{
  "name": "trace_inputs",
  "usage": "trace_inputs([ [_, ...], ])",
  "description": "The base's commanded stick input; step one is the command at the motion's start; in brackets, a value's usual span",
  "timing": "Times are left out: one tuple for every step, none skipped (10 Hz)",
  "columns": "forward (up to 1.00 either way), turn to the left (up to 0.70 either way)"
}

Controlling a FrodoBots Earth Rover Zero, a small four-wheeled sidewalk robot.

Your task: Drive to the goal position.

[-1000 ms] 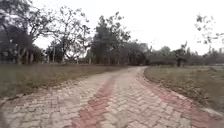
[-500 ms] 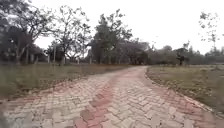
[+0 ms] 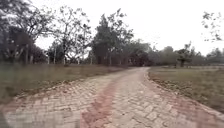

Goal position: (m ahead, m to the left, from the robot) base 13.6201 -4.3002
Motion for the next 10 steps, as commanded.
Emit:
trace_inputs([
  [0.70, 0.00],
  [0.70, 0.00],
  [0.70, -0.01],
  [0.70, -0.04],
  [0.70, -0.24],
  [0.70, -0.13],
  [0.70, 0.00],
  [0.70, 0.00],
  [0.70, 0.00],
  [0.70, 0.00],
])
